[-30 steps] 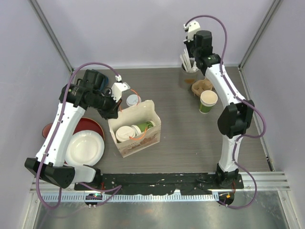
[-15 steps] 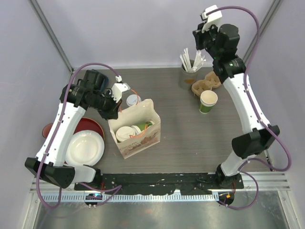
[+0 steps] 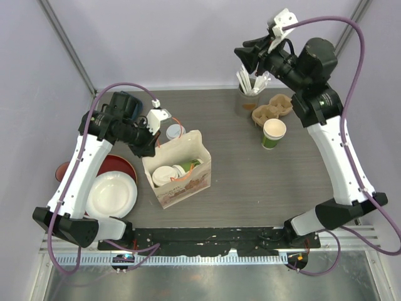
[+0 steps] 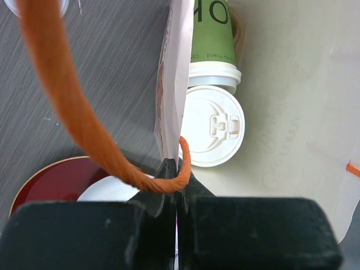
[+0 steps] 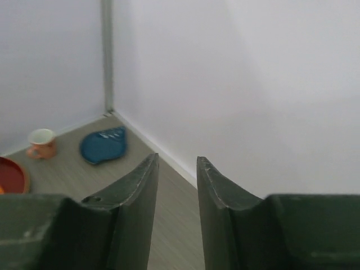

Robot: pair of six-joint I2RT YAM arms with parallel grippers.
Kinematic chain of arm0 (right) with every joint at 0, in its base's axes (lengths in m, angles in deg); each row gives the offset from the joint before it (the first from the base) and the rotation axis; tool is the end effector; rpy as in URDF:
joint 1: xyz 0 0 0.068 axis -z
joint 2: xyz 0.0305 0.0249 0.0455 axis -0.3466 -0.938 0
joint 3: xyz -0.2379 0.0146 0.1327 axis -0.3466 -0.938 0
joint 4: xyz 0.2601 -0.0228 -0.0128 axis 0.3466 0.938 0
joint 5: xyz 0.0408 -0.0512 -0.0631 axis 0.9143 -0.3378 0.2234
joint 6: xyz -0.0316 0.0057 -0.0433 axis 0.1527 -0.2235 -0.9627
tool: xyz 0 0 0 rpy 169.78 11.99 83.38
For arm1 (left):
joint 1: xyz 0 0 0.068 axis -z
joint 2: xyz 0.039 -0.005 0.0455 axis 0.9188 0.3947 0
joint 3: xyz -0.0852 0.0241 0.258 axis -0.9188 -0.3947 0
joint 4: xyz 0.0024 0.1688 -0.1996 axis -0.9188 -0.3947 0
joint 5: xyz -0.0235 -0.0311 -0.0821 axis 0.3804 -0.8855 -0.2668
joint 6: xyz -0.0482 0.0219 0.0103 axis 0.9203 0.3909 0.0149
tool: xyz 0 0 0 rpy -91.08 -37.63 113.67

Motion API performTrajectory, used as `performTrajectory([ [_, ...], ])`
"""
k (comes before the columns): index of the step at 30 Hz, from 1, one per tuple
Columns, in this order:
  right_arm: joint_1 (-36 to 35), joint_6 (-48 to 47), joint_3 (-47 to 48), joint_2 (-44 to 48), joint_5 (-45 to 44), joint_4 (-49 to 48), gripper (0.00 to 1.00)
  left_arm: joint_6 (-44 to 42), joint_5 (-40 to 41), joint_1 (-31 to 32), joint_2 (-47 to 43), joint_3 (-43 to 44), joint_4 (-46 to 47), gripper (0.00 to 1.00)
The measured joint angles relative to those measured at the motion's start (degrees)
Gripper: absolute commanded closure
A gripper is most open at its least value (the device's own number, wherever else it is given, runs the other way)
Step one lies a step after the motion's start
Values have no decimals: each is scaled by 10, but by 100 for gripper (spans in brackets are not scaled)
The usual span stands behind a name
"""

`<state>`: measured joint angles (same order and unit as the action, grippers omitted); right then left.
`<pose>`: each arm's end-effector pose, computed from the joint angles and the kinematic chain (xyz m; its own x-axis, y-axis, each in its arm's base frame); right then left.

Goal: Pack the takeout coffee

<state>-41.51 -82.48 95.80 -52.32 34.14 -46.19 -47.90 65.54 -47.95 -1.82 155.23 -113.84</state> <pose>0.2562 0.1158 0.5624 0.3033 -0.0213 -0.9527 -0.6777 0.6980 -0.2314 0.2089 -0.0861 0.3989 -0.5499 0.6077 -0.5730 0.7887 0.6036 -0.1167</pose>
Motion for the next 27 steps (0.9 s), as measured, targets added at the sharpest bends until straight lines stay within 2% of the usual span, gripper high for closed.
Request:
performTrajectory([
  [4,9,-32,45,-75,-97,43,46,0,0,0,0,0,0,100],
  [7,14,-52,110,-194,-175,72,41,0,0,0,0,0,0,100],
  [9,18,-56,136,-268,-212,95,30,0,1,0,-1,-2,0,100],
  [11,26,-61,170,-356,-243,126,30,0,2,0,-1,-4,0,100],
  [14,35,-68,195,-443,-267,156,33,0,4,0,-1,-5,0,100],
  [17,42,-78,196,-485,-294,168,37,0,5,0,-1,-5,0,100],
  [22,43,-92,201,-496,-340,143,48,0,5,0,1,-5,0,100],
  [27,42,-101,212,-496,-357,99,52,0,5,0,3,-5,0,100],
])
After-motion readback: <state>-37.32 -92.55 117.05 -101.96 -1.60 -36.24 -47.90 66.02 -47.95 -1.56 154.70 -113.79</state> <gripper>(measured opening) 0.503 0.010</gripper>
